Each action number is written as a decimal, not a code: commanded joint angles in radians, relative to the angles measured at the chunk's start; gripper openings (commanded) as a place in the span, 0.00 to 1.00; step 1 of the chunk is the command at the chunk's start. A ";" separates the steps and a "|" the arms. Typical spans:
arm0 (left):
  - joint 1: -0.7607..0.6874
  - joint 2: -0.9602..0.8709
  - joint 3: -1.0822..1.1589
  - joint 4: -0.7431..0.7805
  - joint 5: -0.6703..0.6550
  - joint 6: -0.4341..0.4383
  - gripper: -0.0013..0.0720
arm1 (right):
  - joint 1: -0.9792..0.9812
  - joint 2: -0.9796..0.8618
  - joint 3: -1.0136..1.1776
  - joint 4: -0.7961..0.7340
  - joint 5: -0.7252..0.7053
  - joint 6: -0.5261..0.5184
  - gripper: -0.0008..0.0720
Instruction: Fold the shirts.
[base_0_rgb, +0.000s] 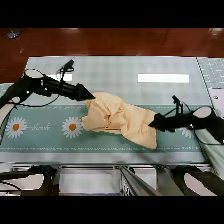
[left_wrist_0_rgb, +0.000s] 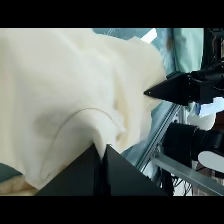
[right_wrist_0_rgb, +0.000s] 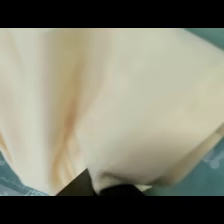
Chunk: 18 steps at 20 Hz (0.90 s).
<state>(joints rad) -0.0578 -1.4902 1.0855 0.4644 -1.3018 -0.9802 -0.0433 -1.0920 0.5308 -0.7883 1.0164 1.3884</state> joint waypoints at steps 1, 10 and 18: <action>0.124 0.064 0.105 -0.001 -0.068 -0.032 0.07 | 0.000 -0.045 0.264 -0.037 0.105 -0.019 0.04; 0.457 0.492 0.751 0.345 -0.050 -0.268 0.07 | -0.038 0.116 1.336 -0.370 0.433 0.111 0.04; 0.256 0.862 0.760 0.913 0.106 -0.408 0.07 | -0.038 0.435 1.335 -0.473 0.692 0.159 0.04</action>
<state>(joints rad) 0.2943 -0.7265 1.8332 1.1118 -1.2839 -1.3293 -0.0807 -0.7444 1.8488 -1.1831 1.5974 1.5162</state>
